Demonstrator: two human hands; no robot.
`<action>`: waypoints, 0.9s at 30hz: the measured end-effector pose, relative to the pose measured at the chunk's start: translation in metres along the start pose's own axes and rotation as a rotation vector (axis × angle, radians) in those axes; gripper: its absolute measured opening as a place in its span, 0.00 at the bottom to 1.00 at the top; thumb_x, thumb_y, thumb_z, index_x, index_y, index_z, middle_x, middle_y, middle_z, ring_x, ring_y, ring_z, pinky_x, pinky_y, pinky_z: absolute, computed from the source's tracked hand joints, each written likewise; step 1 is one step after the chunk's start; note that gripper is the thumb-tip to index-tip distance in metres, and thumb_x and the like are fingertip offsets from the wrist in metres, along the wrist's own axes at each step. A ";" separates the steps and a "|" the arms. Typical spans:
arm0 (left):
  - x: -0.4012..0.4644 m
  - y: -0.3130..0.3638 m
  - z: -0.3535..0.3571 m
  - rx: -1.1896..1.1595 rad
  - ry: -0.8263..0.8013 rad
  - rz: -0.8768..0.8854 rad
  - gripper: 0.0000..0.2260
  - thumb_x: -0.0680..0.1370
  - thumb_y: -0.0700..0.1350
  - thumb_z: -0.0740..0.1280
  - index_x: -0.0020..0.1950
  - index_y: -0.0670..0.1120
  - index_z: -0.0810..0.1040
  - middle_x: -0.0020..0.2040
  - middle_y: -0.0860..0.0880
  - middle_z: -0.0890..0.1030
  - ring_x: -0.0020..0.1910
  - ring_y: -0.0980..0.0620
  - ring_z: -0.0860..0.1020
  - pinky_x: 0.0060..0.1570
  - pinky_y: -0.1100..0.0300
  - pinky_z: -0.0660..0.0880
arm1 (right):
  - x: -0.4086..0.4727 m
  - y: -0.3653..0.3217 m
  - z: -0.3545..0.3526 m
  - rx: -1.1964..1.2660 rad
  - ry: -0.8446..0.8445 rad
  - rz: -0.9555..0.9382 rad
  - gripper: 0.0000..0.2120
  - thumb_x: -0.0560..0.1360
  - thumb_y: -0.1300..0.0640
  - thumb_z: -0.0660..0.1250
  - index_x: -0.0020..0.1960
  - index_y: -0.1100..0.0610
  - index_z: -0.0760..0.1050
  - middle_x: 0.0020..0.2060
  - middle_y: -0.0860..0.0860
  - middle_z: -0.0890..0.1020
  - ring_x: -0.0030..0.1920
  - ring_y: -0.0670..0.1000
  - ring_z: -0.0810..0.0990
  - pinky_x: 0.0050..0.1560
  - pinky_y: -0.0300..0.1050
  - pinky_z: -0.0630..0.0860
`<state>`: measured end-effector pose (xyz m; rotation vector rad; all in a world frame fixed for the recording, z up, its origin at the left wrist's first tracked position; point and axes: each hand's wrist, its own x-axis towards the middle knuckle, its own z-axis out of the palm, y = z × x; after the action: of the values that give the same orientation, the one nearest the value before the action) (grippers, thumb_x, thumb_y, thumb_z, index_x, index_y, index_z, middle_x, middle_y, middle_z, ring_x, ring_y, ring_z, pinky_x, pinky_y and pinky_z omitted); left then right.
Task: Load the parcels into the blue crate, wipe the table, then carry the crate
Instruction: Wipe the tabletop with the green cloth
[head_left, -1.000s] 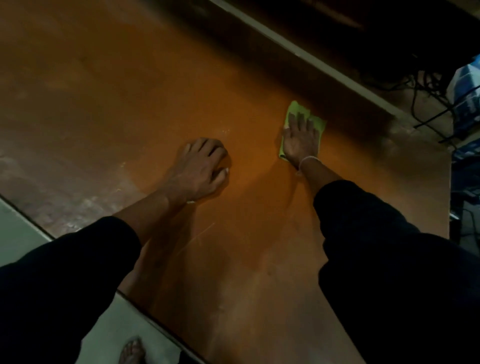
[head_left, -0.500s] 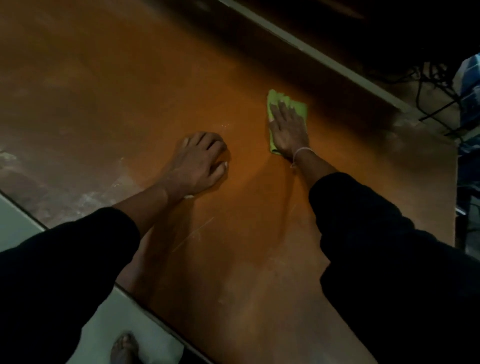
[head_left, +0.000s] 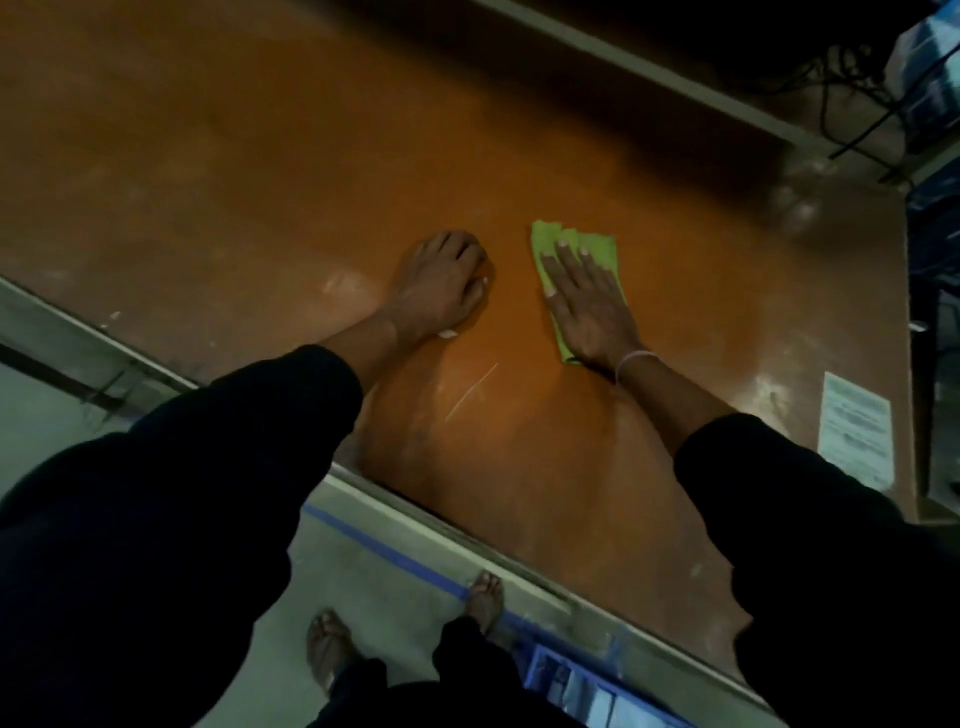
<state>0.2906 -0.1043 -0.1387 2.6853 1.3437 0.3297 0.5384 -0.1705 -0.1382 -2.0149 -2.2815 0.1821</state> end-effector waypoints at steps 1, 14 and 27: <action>-0.005 -0.006 -0.003 0.008 0.001 0.005 0.21 0.82 0.56 0.56 0.69 0.45 0.72 0.69 0.44 0.72 0.67 0.41 0.70 0.63 0.45 0.69 | -0.006 0.001 0.000 -0.003 0.018 0.087 0.27 0.84 0.42 0.41 0.81 0.47 0.48 0.81 0.47 0.47 0.81 0.54 0.45 0.79 0.57 0.46; -0.063 -0.075 -0.017 0.015 0.116 -0.037 0.18 0.81 0.53 0.57 0.64 0.43 0.73 0.64 0.41 0.74 0.63 0.39 0.70 0.59 0.44 0.68 | -0.070 -0.099 0.017 -0.005 0.081 0.396 0.28 0.83 0.42 0.42 0.81 0.51 0.51 0.81 0.52 0.50 0.80 0.59 0.48 0.78 0.60 0.49; -0.063 -0.075 -0.019 -0.018 0.109 -0.056 0.20 0.80 0.54 0.57 0.64 0.44 0.73 0.66 0.40 0.73 0.64 0.39 0.70 0.61 0.43 0.68 | -0.142 -0.191 0.028 0.022 0.024 0.037 0.26 0.85 0.43 0.45 0.81 0.45 0.45 0.81 0.47 0.45 0.81 0.53 0.42 0.79 0.55 0.46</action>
<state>0.1908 -0.1095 -0.1443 2.6443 1.4353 0.4866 0.3643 -0.3356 -0.1356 -2.0379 -2.2199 0.1838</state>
